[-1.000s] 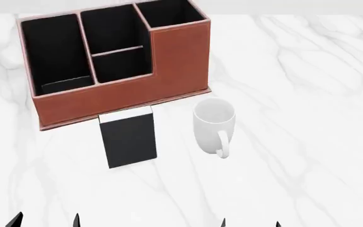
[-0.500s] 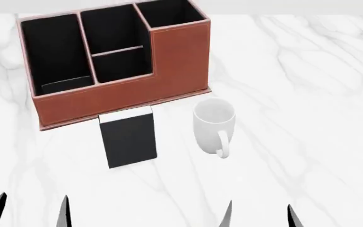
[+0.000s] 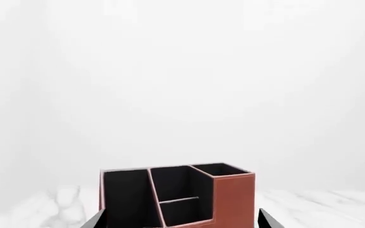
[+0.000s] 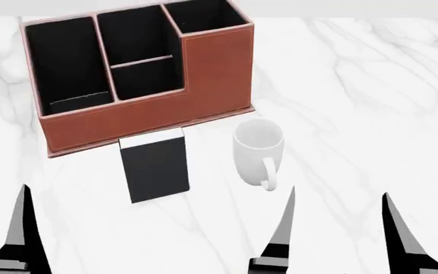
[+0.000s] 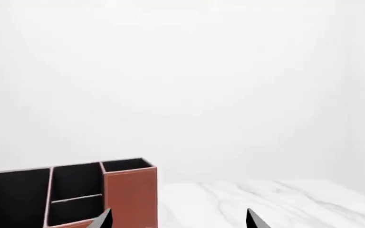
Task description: Pick up the book and place it in the front compartment of the caddy.
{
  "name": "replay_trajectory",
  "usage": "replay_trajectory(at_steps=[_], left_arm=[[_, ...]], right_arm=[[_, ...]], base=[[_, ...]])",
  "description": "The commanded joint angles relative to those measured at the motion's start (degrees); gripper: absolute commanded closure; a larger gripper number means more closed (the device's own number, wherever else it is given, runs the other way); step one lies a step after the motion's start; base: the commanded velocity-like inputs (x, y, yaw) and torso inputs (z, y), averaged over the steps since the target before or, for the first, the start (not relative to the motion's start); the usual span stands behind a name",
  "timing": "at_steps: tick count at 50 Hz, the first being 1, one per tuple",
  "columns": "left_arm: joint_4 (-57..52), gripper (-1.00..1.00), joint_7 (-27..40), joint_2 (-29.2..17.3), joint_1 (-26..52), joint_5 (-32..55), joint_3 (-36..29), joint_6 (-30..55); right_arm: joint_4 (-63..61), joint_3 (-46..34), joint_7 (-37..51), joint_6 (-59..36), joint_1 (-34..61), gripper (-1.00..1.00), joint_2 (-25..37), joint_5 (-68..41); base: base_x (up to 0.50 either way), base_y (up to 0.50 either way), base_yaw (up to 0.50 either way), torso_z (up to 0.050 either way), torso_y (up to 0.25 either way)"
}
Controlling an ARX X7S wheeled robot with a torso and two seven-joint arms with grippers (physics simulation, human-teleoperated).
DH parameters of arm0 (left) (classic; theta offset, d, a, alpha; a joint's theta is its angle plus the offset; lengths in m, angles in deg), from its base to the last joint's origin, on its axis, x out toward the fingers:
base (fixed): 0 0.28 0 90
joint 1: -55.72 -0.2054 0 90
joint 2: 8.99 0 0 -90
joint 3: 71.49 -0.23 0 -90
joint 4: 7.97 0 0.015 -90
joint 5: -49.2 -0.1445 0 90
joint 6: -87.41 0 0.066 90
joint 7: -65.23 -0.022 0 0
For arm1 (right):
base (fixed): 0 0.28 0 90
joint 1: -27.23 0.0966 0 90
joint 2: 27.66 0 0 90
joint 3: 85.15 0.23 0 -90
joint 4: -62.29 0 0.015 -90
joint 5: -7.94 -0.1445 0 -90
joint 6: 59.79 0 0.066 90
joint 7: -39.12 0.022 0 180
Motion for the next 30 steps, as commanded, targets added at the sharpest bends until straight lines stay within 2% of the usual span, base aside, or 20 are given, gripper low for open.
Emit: replay_trajectory(at_steps=[1, 16, 30], left_arm=[[-7.5, -1.00, 1.6, -1.3, 0.5, 1.4, 0.3, 4.6], [-9.0, -1.00, 2.5, -2.4, 0.7, 1.9, -0.1, 5.5], [-9.3, -1.00, 3.3, -3.3, 0.7, 1.5, -1.2, 5.4]], right_arm=[[-5.7, -0.3, 1.3, -2.8, 0.5, -1.00, 1.1, -0.3], [-6.4, -1.0, 2.4, -2.7, 0.9, -1.00, 2.0, 0.3], [-6.3, -1.2, 3.0, -2.3, 1.0, -1.00, 2.6, -0.4]], base=[[0.00, 0.00, 0.00, 0.000, 0.000], [0.02, 0.00, 0.00, 0.000, 0.000], [0.49, 0.00, 0.00, 0.000, 0.000]])
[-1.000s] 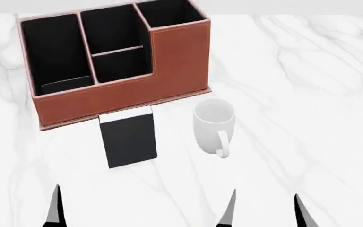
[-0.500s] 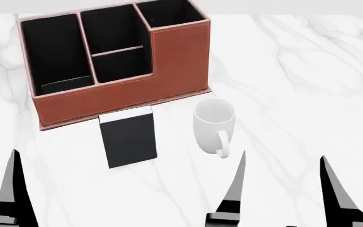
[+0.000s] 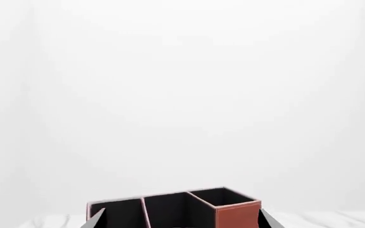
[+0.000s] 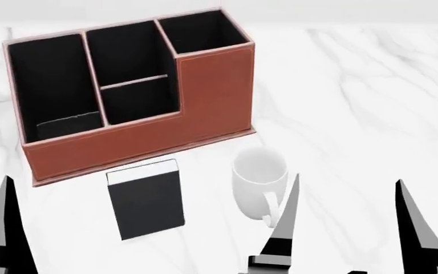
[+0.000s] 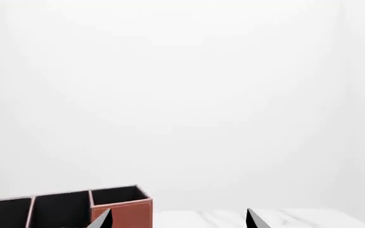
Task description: Pick up the book and place it in the front compartment of the caddy.
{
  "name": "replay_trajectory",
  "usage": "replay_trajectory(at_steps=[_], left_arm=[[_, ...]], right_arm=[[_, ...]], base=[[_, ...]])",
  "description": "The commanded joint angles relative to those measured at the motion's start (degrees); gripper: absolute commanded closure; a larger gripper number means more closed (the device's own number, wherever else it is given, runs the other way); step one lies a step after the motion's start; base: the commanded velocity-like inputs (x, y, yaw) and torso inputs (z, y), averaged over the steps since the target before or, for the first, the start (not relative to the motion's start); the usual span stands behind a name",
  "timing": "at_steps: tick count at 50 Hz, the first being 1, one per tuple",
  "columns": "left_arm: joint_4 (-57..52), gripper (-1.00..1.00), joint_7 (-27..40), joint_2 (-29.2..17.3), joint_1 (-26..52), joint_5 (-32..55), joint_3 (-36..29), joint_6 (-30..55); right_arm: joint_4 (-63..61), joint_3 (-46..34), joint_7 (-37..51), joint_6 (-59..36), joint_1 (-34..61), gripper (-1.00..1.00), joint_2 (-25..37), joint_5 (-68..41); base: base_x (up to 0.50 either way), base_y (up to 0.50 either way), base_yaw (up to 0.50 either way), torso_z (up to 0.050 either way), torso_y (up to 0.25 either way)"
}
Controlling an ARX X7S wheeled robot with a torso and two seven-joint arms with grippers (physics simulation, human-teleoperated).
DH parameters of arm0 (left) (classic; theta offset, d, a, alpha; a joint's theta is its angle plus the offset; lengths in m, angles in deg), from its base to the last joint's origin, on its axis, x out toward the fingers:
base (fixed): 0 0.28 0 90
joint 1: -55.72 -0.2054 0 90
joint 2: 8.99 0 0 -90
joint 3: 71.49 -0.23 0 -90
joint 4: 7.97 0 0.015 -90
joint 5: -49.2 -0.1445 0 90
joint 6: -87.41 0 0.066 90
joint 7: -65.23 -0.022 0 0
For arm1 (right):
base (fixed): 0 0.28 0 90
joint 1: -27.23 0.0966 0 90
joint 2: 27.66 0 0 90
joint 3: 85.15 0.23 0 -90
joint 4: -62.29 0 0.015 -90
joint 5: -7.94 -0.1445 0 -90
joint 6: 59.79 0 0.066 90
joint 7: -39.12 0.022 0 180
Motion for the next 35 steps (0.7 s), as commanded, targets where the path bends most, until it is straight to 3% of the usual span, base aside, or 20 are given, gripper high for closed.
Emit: replay_trajectory(at_steps=[1, 35], left_arm=[[-0.6, -1.00, 0.7, -0.8, 0.0, -0.2, -0.7, 0.1], [-1.5, -1.00, 2.7, -2.6, 0.4, 0.1, -2.1, 1.1]], right_arm=[[0.0, -0.2, 0.5, 0.3, 0.1, -1.00, 0.5, -0.5], [-1.4, -0.4, 2.2, -1.3, 0.7, -1.00, 2.0, -2.0]], base=[[0.50, 0.00, 0.00, 0.000, 0.000], [0.50, 0.00, 0.00, 0.000, 0.001]])
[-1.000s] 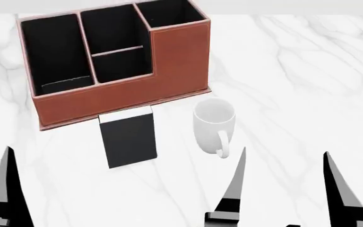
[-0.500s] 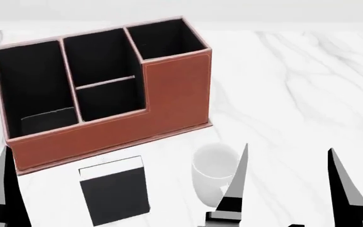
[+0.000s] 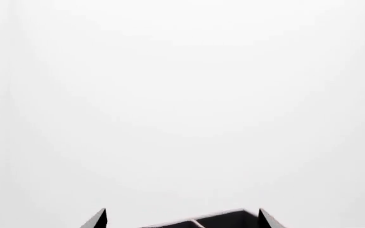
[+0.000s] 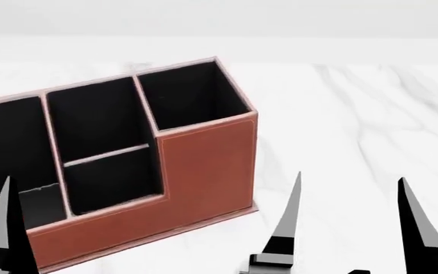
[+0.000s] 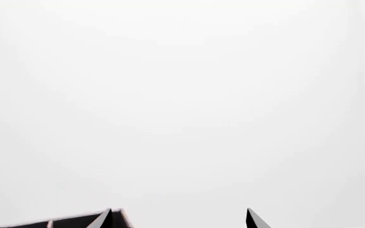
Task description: Pick up the book and place it in the front compartment of the caddy.
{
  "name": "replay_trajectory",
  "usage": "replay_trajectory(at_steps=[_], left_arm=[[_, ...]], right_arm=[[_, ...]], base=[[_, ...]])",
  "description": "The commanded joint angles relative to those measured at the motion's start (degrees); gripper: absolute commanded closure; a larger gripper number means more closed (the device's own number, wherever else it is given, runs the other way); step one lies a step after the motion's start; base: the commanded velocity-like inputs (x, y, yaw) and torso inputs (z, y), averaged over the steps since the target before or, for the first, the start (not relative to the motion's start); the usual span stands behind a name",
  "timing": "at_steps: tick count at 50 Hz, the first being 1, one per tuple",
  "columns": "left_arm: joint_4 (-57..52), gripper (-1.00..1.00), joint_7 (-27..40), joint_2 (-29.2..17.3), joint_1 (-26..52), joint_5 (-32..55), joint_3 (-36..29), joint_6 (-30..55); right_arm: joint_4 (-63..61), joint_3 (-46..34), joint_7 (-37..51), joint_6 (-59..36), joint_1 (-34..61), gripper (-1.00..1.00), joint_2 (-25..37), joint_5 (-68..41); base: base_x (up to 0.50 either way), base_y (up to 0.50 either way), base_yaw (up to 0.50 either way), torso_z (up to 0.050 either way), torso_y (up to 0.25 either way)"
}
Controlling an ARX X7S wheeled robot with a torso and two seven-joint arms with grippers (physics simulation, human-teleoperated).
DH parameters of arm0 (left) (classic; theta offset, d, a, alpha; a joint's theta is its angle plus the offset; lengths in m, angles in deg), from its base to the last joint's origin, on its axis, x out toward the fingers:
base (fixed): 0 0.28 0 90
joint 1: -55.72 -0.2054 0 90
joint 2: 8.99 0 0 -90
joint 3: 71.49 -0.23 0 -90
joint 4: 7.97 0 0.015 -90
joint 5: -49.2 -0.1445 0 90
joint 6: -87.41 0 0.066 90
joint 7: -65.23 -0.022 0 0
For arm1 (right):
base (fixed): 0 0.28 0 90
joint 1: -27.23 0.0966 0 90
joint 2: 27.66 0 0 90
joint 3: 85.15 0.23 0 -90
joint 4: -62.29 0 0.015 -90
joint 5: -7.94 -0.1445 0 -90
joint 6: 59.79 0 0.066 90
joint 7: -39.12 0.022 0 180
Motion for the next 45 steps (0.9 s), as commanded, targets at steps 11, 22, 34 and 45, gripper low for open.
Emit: replay_trajectory(at_steps=[11, 22, 34, 45], left_arm=[[-0.4, -1.00, 1.2, -1.0, 0.4, 0.7, -0.3, 0.7], [-1.2, -1.00, 2.0, -1.5, 0.6, 1.3, -0.5, 1.6], [-0.8, -1.00, 2.5, -1.7, 0.4, 2.0, -0.5, 0.3], [-1.2, -1.00, 3.2, -2.1, 0.4, 2.8, -0.3, 0.4]], right_arm=[[-0.1, -0.4, 1.0, -0.2, 0.2, -1.00, 0.8, -0.6], [-0.1, 0.2, 1.4, 0.9, 0.0, -1.00, 0.6, -1.9], [-0.2, -2.2, 4.1, -1.4, 0.5, -1.00, 2.3, 2.4], [-0.5, -1.5, 4.3, -0.1, 0.3, -1.00, 2.3, 0.5]], base=[[0.50, 0.00, 0.00, 0.000, 0.002], [0.50, 0.00, 0.00, 0.000, 0.001], [0.08, 0.06, 0.00, 0.000, 0.001], [0.00, 0.49, 0.00, 0.000, 0.000]])
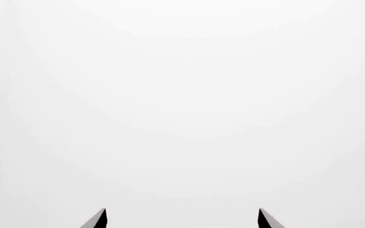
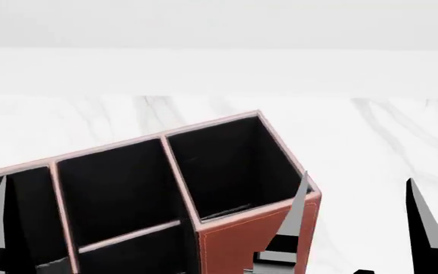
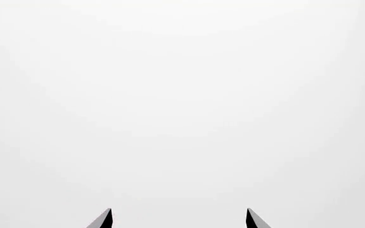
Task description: Pick up the book and place it in the front compartment of the caddy.
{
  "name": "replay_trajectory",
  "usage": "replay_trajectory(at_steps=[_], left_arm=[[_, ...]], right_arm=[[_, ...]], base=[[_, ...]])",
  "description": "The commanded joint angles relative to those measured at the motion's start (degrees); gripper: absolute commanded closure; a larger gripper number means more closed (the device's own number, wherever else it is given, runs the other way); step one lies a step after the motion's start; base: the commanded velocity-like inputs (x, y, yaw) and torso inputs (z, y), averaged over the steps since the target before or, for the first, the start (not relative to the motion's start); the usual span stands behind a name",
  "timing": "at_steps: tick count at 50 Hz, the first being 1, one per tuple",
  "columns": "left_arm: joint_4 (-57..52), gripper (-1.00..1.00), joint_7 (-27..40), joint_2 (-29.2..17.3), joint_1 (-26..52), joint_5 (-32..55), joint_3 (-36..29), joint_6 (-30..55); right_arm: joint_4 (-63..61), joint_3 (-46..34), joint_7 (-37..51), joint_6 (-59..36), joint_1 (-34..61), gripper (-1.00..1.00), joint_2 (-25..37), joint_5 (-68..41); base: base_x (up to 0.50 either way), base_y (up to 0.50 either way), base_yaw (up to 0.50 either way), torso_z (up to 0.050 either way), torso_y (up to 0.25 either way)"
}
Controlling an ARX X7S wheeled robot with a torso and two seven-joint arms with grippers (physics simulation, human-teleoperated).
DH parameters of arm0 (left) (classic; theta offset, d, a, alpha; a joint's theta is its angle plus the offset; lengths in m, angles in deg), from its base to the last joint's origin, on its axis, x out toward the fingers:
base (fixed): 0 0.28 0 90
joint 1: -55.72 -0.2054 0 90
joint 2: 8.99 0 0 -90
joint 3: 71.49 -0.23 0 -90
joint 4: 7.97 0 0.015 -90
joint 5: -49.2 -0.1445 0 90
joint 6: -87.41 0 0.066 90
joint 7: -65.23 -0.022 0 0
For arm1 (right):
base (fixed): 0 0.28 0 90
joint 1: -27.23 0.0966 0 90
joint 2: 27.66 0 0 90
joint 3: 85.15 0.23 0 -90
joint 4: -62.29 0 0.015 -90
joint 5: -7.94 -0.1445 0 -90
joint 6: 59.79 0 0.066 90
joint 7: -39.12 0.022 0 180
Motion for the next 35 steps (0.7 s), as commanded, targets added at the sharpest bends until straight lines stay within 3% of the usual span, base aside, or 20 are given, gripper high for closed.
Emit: replay_trajectory(at_steps=[1, 4, 35], left_arm=[[-0.4, -1.00, 0.8, -0.3, 0.2, 1.1, 0.5, 0.3], [0.1, -1.00, 0.6, -0.5, 0.0, 1.3, 0.7, -0.7], [-1.0, -1.00, 2.2, -2.2, 0.1, 3.5, 0.5, -0.7]], right_arm=[[-0.1, 1.5, 0.9, 1.1, -0.3, -1.00, -0.8, -2.8], [0.1, 1.6, 0.9, 1.8, -0.5, -1.00, -0.3, -2.7], [0.3, 0.3, 2.8, 2.1, -0.2, -1.00, 1.4, -3.5]], base=[[0.00, 0.02, 0.00, 0.000, 0.000], [0.00, 0.00, 0.00, 0.000, 0.000], [0.00, 0.00, 0.00, 0.049, 0.000]])
